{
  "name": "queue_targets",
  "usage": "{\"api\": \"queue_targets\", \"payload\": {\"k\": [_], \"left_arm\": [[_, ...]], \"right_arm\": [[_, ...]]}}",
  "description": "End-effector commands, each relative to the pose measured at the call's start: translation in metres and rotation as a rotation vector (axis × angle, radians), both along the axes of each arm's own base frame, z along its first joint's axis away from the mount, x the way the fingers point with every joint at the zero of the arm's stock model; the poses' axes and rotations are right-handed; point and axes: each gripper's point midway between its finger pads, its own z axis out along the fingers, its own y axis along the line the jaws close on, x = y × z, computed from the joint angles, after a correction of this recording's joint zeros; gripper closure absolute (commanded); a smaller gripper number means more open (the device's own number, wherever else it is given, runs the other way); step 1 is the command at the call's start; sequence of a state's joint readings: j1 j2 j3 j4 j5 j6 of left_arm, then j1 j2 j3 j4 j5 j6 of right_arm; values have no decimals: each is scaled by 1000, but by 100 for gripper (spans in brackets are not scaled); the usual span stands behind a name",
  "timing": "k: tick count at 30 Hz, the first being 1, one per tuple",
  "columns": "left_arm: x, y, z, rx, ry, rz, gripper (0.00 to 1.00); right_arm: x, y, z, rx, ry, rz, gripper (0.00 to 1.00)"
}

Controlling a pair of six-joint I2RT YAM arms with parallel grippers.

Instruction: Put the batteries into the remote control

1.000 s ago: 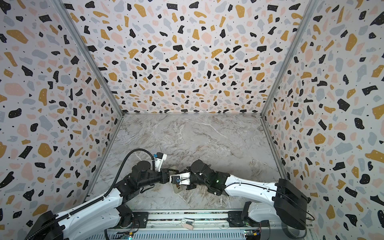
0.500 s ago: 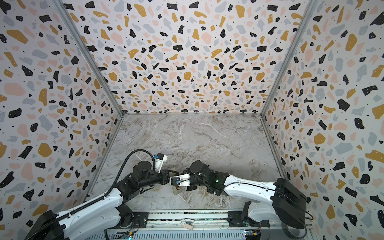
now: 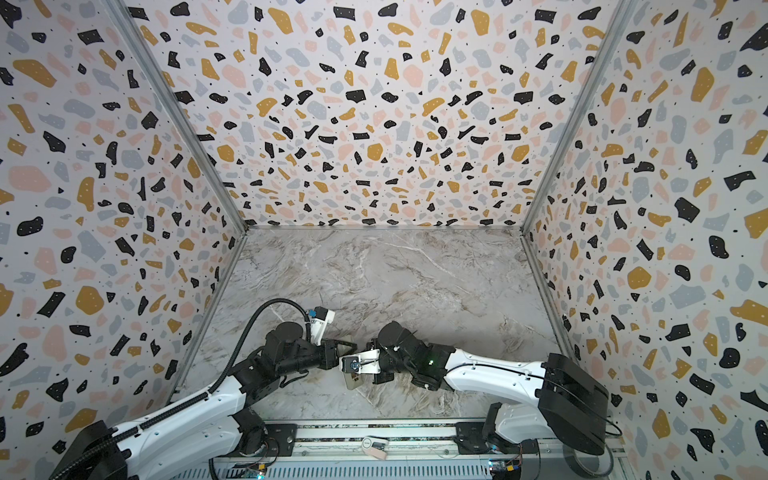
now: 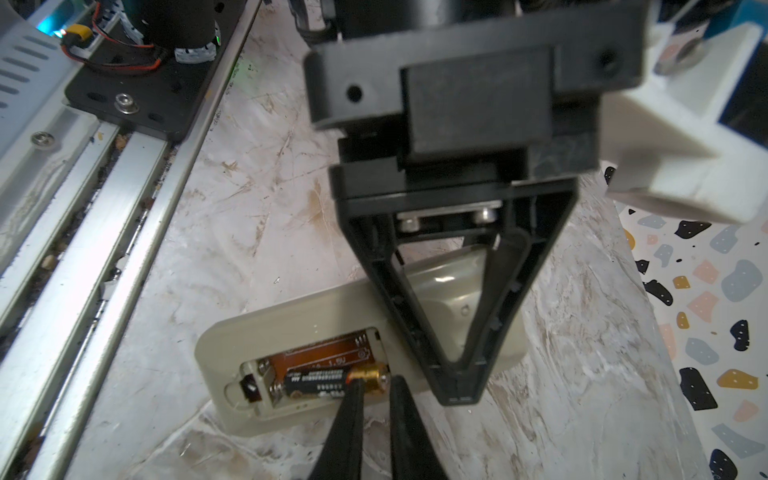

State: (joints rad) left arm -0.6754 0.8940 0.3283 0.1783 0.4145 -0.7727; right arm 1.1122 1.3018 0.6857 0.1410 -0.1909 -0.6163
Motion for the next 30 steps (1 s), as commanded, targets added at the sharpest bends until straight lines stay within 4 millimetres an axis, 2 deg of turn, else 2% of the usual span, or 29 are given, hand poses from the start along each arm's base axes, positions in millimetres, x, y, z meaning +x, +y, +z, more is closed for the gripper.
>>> {"api": "queue_targets", "payload": {"k": [1,30], "left_arm": [[4,-5,23,-39,-55,-15,100],[5,-7,27,-45,-61,-17,100]], "right_arm": [[-1,6,9,8,-8,12,85],[-9,11,-26,-126,-27,27,89]]}}
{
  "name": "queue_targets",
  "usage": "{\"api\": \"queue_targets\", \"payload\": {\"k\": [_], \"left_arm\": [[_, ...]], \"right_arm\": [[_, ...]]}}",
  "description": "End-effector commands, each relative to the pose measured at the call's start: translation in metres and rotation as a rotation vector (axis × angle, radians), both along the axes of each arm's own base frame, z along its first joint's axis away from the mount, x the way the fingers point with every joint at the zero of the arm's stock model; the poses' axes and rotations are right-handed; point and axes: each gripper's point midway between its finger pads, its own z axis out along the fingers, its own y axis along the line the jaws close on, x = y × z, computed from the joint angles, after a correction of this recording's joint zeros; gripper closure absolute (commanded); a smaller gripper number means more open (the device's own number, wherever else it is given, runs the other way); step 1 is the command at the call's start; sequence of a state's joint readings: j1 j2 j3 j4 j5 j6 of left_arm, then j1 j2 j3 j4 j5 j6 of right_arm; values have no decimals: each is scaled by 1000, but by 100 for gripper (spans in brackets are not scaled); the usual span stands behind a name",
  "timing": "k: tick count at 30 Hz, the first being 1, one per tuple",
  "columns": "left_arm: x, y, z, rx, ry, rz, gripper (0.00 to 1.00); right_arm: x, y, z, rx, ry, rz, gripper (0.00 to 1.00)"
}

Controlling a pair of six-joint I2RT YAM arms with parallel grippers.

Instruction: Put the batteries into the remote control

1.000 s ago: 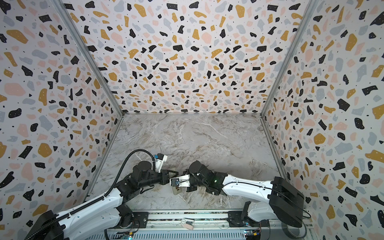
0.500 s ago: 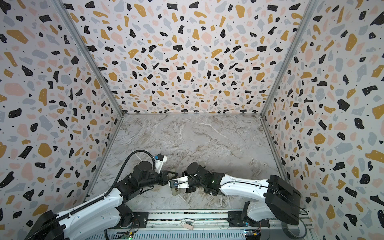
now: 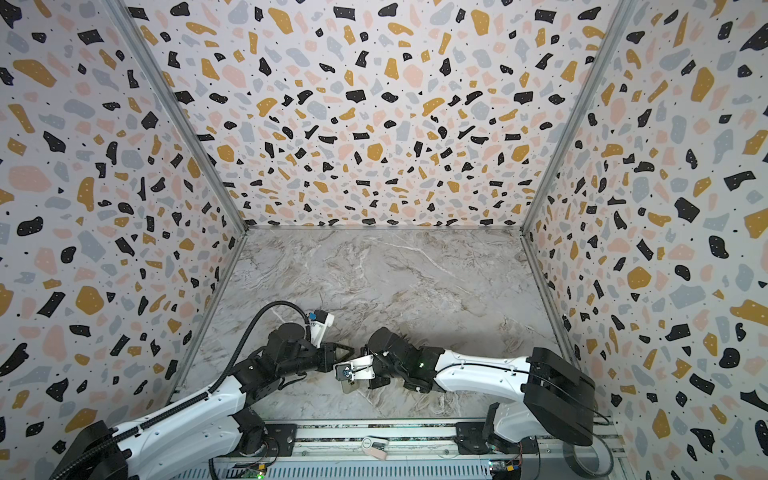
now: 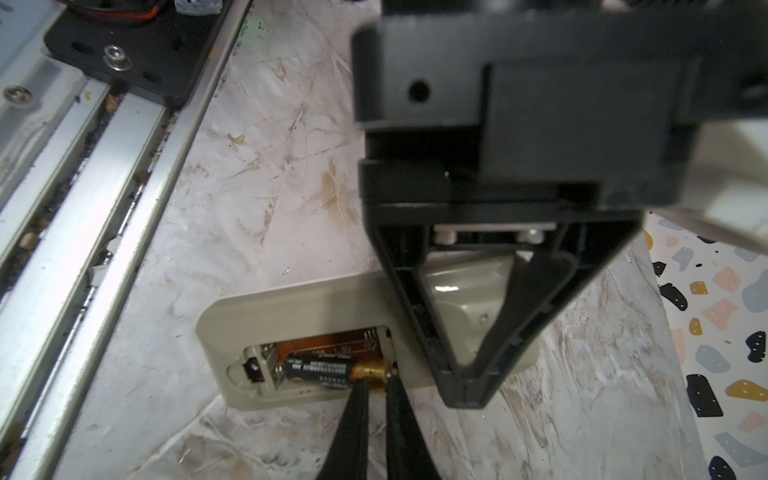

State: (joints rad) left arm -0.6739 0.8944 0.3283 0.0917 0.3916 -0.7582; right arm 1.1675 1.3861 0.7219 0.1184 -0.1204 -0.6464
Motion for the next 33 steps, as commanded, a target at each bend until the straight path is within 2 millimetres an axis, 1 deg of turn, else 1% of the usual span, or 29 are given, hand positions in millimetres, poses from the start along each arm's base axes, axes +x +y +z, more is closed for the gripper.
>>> {"api": "queue_targets", "payload": {"k": [1,14,23,29,33], "left_arm": [[10,-15,46,-114,-111,-32,100],[10,-16,46,-126,-109,-31,100],[9,-16,48,-134,-112,-30,100],[9,-15,48,-134,-114,-30,100],[9,-16,50,-149,-117,-24,100]], "right_arm": [[-3,1,-6,-43,5,13,89],[-13,6,-25,-90,26,38,89],[-13,11,-33,-118,18,43,90],[-9,9,-41,-153,5,23,91],[-8,10,-38,-143,-10,6,92]]}}
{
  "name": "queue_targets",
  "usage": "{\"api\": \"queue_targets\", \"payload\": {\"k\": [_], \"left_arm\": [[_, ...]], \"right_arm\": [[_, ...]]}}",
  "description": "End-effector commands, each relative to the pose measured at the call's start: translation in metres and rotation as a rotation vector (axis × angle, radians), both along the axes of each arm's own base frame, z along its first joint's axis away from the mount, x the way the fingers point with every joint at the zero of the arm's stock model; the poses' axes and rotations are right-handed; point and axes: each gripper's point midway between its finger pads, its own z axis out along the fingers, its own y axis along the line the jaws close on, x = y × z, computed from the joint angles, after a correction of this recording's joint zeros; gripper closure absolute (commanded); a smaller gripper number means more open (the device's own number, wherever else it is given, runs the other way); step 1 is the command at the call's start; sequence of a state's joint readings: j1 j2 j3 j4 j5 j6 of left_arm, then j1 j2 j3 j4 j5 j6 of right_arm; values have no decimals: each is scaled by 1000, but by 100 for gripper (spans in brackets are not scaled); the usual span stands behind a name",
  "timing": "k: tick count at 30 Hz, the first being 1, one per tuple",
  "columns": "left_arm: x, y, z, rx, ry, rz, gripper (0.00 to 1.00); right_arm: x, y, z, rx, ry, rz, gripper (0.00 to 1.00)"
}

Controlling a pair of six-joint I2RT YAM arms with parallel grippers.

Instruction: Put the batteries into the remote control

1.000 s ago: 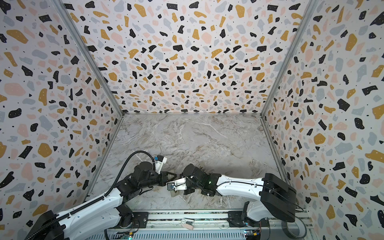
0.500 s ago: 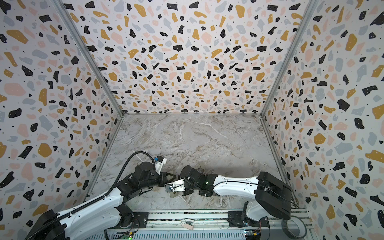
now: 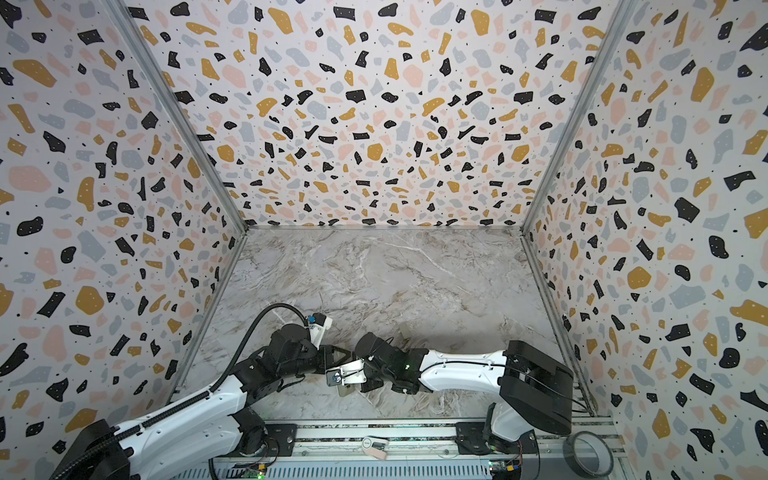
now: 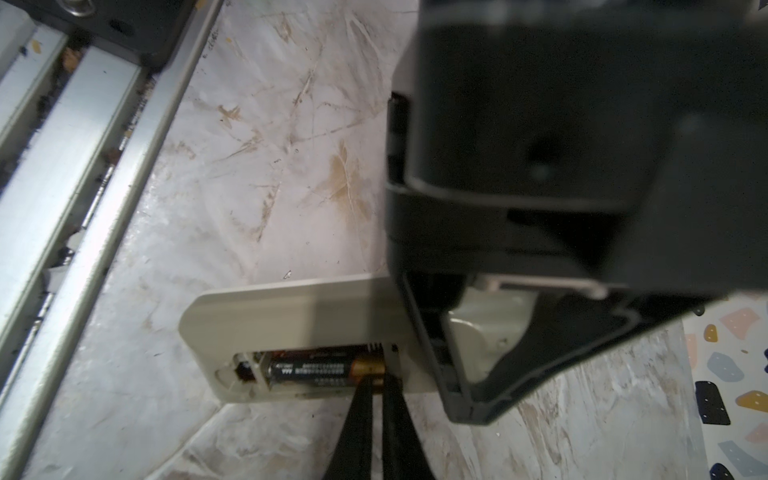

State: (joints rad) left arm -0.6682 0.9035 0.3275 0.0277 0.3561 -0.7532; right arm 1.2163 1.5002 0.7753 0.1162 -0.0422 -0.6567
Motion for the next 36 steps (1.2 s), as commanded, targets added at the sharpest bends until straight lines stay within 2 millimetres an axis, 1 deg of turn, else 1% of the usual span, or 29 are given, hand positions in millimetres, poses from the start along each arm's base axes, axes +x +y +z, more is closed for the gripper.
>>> {"api": "queue_targets", "payload": {"k": [1,2,3,5,10,13,15,18,20,21,26,29,36], "left_arm": [[10,-25,66,-215,-158,-55,100],[9,-25,65,-215,-151,-52,100],[11,-26,70,-239,-167,-48,100],[11,-25,71,-258,-166,-37,100],[12,-22,76,-296,-169,-1,100],[13,-20,76,-297,-180,12,100],[14,-19,76,-302,-173,28,100],[16,-15,69,-279,-157,49,100],[16,-13,64,-260,-146,60,100],[16,-13,62,-242,-169,51,100],[17,-10,55,-219,-167,60,100],[16,-9,53,-215,-165,61,100],[16,-10,54,-216,-164,57,100]], "right_arm": [[-8,-5,-14,-56,23,9,92],[-9,-5,-12,-44,27,11,92],[-10,-5,-10,-35,31,12,93],[-12,-5,-9,-21,40,12,93],[-13,-7,-11,-14,57,-3,95],[-14,-10,-14,-20,61,-9,94],[-13,-10,-12,-14,57,-16,94],[-9,-11,-6,4,43,-37,92],[-8,-12,2,25,35,-50,90],[-7,-12,8,42,31,-57,90],[-8,-16,28,102,30,-68,91],[-11,-18,35,128,35,-67,92],[-4,-18,34,125,22,-101,94]]}}
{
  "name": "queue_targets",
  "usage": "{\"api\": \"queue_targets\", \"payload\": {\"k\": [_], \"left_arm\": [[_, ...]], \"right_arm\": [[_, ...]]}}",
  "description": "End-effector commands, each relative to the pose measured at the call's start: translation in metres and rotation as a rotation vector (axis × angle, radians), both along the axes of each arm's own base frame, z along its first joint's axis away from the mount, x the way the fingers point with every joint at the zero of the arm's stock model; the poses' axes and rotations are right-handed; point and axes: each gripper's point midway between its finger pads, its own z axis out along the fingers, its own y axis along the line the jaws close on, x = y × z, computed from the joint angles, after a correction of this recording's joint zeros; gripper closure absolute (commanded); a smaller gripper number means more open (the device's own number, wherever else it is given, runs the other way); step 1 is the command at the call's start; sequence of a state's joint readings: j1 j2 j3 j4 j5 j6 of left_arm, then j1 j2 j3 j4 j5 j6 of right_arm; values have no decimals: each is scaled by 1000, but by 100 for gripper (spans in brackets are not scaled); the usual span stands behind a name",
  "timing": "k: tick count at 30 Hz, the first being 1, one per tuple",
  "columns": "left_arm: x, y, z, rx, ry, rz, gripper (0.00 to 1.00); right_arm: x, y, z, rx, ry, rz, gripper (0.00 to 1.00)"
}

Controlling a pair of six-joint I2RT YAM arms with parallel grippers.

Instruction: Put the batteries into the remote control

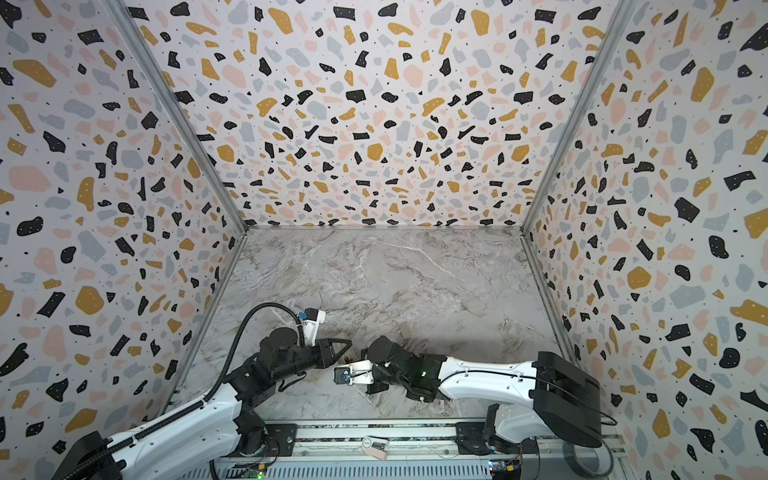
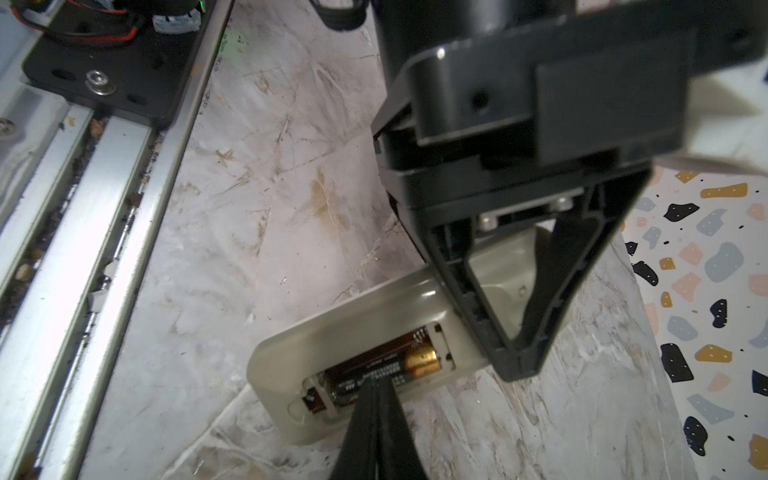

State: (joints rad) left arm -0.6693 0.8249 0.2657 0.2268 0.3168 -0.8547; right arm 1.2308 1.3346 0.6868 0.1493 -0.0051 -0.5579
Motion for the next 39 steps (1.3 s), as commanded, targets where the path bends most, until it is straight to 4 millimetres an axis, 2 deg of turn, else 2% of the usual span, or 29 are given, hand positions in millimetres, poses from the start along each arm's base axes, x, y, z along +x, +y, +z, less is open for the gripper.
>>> {"api": "queue_targets", "payload": {"k": [1,18,26,39], "left_arm": [[2,-6,21,-50,-64,-20,100],[0,-7,23,-59,-66,-27,100],[-1,-8,26,-70,-70,-33,100],[-1,-7,26,-73,-69,-32,100]], "right_arm": [[3,0,1,2,4,-29,94],[11,10,-5,8,16,-61,96],[26,12,-13,-13,45,-132,96],[35,20,-32,-52,96,-194,96]]}}
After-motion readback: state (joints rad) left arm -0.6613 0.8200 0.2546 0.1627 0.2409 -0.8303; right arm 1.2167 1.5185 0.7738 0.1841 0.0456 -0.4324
